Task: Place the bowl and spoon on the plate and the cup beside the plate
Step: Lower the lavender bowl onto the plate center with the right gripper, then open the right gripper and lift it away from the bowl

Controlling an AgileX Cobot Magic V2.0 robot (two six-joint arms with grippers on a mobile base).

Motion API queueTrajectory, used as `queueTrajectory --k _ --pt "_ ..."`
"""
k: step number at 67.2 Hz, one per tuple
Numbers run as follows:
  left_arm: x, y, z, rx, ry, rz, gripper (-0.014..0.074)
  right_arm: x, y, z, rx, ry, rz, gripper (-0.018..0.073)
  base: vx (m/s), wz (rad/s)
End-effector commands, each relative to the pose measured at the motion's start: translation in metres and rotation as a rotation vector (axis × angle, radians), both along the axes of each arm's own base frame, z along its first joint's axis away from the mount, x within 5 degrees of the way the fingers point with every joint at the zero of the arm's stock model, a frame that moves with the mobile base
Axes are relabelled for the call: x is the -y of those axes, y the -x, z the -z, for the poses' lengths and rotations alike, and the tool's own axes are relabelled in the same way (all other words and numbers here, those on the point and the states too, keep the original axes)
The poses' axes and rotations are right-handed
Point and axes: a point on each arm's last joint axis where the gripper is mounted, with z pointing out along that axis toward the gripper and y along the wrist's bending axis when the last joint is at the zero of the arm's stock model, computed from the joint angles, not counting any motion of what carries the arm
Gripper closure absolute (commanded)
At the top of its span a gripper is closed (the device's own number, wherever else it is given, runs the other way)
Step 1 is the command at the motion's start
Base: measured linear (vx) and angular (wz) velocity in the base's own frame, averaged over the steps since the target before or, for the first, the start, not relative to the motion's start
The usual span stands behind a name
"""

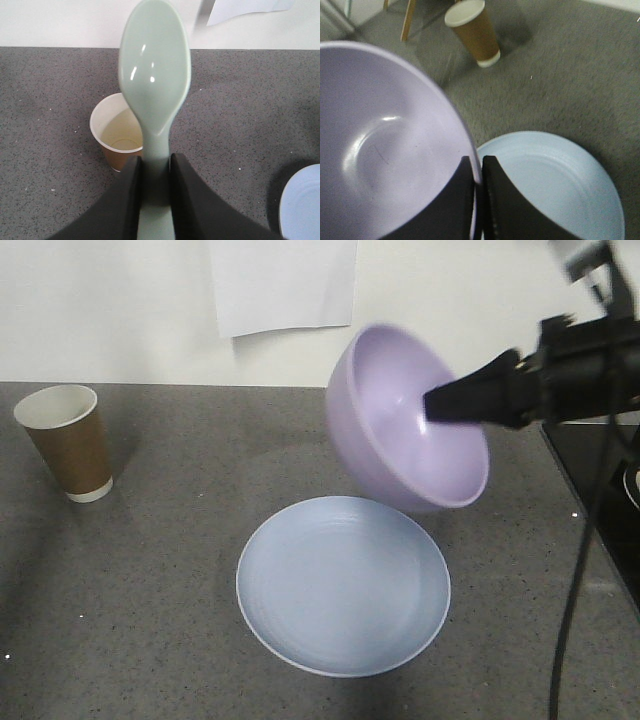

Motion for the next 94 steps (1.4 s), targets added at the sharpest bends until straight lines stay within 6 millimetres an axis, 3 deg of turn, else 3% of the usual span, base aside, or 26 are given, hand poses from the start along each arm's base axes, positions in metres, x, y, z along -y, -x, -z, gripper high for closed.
queueTrajectory --k 1,15,28,46,62,76,85,94 --pt "0.003 0.008 -0.019 0.106 0.017 -0.004 0.0603 -0.022 -0.007 0.006 0.03 0.051 -0.043 0.0563 0.0 0.0" --pt "0.003 0.008 -0.019 0.106 0.017 -0.004 0.0603 -0.05 -0.027 0.055 -0.007 0.271 -0.087 0.0562 0.0 0.0" --pt "0.003 0.008 -0.019 0.106 0.017 -0.004 0.0603 -0.05 -0.042 0.081 -0.034 0.362 -0.056 0.0559 0.0 0.0" --pt "0.003 0.008 -0.019 0.106 0.017 -0.004 0.0603 -0.05 -0.046 0.09 -0.049 0.375 -0.056 0.0482 0.0 0.0" --pt "0.003 0.008 -0.019 0.106 0.017 -0.004 0.0603 -0.05 -0.048 0.089 -0.034 0.373 -0.038 0.0286 0.0 0.0" --pt "0.003 0.008 -0.019 0.107 0.017 -0.004 0.0603 -0.049 -0.05 0.08 -0.01 0.354 -0.003 0.0119 0.0 0.0" --pt "0.003 0.007 -0.019 0.111 0.017 -0.006 0.0603 -0.049 -0.048 0.048 0.054 0.321 0.021 0.0093 0.0 0.0" --pt "0.003 0.007 -0.019 0.11 0.017 -0.005 0.0603 -0.047 -0.039 -0.002 0.159 0.27 0.062 0.0097 0.0 0.0"
